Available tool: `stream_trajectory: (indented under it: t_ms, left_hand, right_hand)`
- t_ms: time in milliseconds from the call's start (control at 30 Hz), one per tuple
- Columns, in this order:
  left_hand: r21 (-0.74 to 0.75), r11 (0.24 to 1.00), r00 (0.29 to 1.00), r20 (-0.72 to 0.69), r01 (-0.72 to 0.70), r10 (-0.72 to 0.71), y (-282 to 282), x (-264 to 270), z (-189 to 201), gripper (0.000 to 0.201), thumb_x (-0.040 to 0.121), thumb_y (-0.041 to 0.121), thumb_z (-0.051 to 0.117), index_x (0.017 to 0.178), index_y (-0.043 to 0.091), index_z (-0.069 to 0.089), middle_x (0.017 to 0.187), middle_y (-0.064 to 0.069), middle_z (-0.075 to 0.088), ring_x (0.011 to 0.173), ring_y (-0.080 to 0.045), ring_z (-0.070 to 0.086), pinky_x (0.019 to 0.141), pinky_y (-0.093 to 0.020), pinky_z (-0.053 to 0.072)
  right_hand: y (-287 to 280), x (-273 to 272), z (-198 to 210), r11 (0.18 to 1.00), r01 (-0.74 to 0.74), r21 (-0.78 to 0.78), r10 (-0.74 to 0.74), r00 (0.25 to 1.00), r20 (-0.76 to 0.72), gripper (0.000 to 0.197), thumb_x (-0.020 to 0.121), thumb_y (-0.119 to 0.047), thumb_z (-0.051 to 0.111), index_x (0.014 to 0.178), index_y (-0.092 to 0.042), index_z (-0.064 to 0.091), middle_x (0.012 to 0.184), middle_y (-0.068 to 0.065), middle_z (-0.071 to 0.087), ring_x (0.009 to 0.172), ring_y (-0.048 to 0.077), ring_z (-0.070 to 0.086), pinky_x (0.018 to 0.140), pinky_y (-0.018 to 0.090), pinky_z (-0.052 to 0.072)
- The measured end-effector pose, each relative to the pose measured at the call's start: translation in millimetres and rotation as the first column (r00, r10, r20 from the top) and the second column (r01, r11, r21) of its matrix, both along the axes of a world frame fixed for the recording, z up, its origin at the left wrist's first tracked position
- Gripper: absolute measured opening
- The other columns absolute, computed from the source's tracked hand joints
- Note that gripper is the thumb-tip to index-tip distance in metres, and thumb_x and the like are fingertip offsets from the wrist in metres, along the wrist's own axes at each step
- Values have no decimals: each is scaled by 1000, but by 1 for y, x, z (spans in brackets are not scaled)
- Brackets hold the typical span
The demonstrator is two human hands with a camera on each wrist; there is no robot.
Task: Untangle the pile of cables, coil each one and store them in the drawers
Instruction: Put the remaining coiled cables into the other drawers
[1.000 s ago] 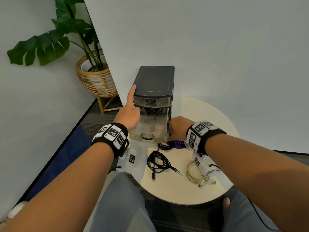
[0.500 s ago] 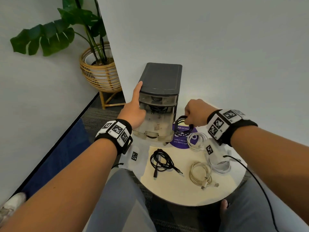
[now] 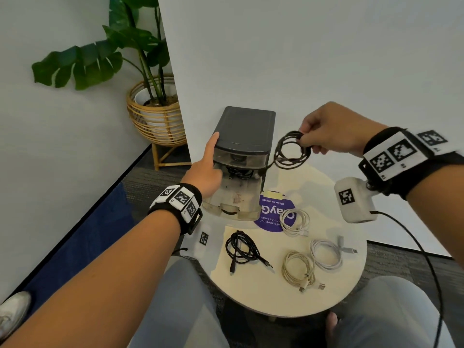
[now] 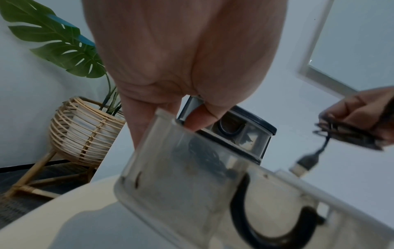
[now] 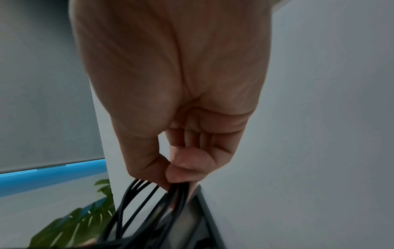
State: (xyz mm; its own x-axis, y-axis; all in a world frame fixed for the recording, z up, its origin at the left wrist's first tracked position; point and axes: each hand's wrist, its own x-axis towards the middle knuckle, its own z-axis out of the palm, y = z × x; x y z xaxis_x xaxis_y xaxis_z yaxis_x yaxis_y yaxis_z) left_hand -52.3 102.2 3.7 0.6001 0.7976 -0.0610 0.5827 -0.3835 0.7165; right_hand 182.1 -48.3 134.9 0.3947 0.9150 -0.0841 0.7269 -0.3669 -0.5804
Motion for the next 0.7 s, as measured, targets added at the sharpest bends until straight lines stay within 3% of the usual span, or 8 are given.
stream_trajectory:
  t_ms: [100,267,367,500,600,700]
  left_hand:
    - [-19,1000,1000,13,-8,9,0,-1,1,91,98,7,41,149,65,-6,74,-13,56,59,-28,50,56,-40,47]
    - [-14,1000,1000,9,-17,17,-1,-1,4,88,98,10,40,148,67,-5,74,-13,54,62,-28,51,58,-40,47]
    - [-1,1000,1000,-6,-18,18,-2,-2,5,89,98,9,40,148,65,-7,75,-12,57,61,-28,52,57,-40,48]
    - [10,1000,1000,-13,-12,12,-1,-2,5,90,98,9,41,149,64,-7,78,-8,59,61,-29,55,59,-45,53]
    - [4,1000,1000,-2,-5,5,0,-2,4,89,98,10,41,149,64,-7,74,-11,57,60,-28,54,57,-41,49]
    - [10,1000,1000,-6,-5,5,0,-2,2,88,99,12,41,148,64,-8,71,-12,57,58,-27,53,56,-41,50]
  right_hand:
    - [14,-25,-10,997,-42,57,47,996,-81,4,86,-8,71,83,-8,73,68,8,72,61,14,64,58,26,51]
    - [35,-58,-68,1000,-7,25,10,991,-130,8,89,-8,71,82,-12,72,70,7,72,60,14,68,57,24,55]
    - [36,-69,-97,998,64,20,-62,993,-101,7,90,-10,73,83,-9,75,71,8,73,62,18,71,67,31,62]
    - [37,-74,-111,980,84,179,-81,996,-24,8,90,-18,76,96,-13,74,84,4,73,74,18,69,75,36,62]
    - [27,-74,-109,969,-109,223,48,964,263,20,95,-32,67,113,-23,69,103,-3,67,89,13,61,79,30,54]
    - [14,-76,-110,907,-409,104,330,841,430,40,99,-45,56,134,-29,63,123,-4,62,108,17,55,90,34,49]
